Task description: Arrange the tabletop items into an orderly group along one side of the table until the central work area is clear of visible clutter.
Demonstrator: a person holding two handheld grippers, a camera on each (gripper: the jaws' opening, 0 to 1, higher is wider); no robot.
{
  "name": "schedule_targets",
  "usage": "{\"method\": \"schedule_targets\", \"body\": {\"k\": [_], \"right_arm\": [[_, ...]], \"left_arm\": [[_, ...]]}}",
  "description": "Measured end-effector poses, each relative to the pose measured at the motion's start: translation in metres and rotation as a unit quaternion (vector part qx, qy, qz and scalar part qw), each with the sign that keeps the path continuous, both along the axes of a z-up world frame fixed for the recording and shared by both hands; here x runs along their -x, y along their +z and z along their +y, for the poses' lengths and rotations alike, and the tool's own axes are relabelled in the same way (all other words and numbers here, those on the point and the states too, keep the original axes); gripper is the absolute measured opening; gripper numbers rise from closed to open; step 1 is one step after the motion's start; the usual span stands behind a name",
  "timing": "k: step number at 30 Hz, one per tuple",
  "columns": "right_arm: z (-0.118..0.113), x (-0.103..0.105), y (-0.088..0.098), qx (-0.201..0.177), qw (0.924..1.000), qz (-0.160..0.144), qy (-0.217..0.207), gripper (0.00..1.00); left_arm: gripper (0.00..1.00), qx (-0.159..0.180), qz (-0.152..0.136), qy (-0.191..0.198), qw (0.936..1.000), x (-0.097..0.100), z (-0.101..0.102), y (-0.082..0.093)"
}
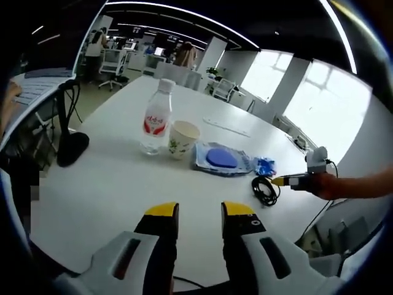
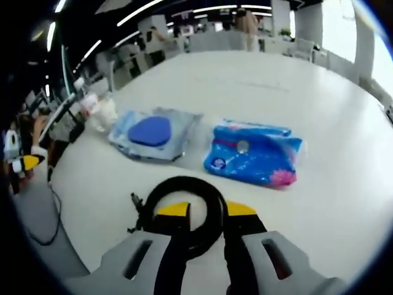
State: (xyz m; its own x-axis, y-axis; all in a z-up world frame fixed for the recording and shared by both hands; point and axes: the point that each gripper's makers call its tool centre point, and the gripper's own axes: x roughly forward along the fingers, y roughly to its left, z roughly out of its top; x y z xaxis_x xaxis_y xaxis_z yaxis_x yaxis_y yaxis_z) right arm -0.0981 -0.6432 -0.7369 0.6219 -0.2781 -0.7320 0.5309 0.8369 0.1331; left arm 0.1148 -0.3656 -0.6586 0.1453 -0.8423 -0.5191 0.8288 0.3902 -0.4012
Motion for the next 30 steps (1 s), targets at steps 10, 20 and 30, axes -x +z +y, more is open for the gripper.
{"method": "schedule_targets", "body": {"k": [10,20,30], "right_arm": [[0.017,0.02,0.036,0.032,0.9987,-0.037,0.013,0.31],[0.047,0.05,0.053,0.055,0.997,-0.053,0.008,0.45],[0.073,0.067,0.052,0.049,0.9976,-0.049,0.002,0.55]], "left_arm": [[0.27,-0.017,-0.049,-0.026,0.9983,-0.014,0.0,0.006],[0.28,-0.021,-0.069,-0.057,0.9957,-0.015,-0.002,0.008],[0.33,-0.035,-0.081,-0.072,0.9935,-0.008,0.005,0.002]]}}
